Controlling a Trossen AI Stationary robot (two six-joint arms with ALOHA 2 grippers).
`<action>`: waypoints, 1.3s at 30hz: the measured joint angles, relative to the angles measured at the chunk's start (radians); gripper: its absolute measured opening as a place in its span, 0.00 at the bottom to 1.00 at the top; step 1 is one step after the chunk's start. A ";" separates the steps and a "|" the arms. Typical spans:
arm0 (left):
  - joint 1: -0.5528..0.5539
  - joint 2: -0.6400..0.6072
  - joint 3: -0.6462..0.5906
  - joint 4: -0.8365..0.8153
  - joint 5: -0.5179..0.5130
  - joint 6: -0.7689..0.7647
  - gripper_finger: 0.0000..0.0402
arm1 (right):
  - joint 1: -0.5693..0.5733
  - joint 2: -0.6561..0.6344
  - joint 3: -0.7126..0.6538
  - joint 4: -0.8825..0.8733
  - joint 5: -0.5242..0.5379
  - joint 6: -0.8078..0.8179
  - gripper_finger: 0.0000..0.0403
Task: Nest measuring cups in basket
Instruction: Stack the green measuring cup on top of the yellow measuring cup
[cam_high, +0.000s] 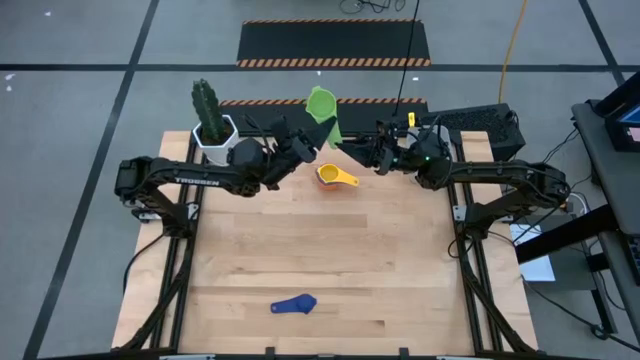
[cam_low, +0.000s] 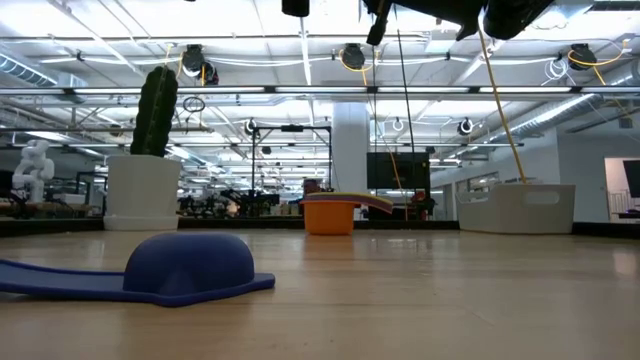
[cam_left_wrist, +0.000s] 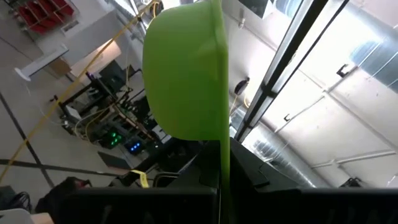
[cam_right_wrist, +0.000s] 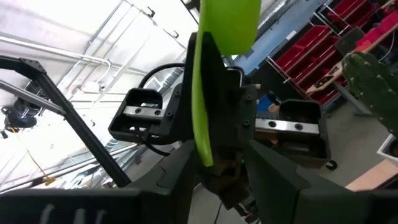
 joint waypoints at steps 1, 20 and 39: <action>0.000 0.000 0.000 -0.004 0.000 0.000 0.02 | 0.000 0.000 0.000 0.001 0.000 0.000 0.33; 0.004 0.000 0.000 -0.072 -0.016 0.025 0.03 | -0.011 0.000 0.000 -0.006 -0.009 -0.020 0.02; 0.056 -0.175 0.000 -0.766 0.300 -0.025 0.53 | -0.242 -0.053 0.031 -0.172 -0.346 0.197 0.00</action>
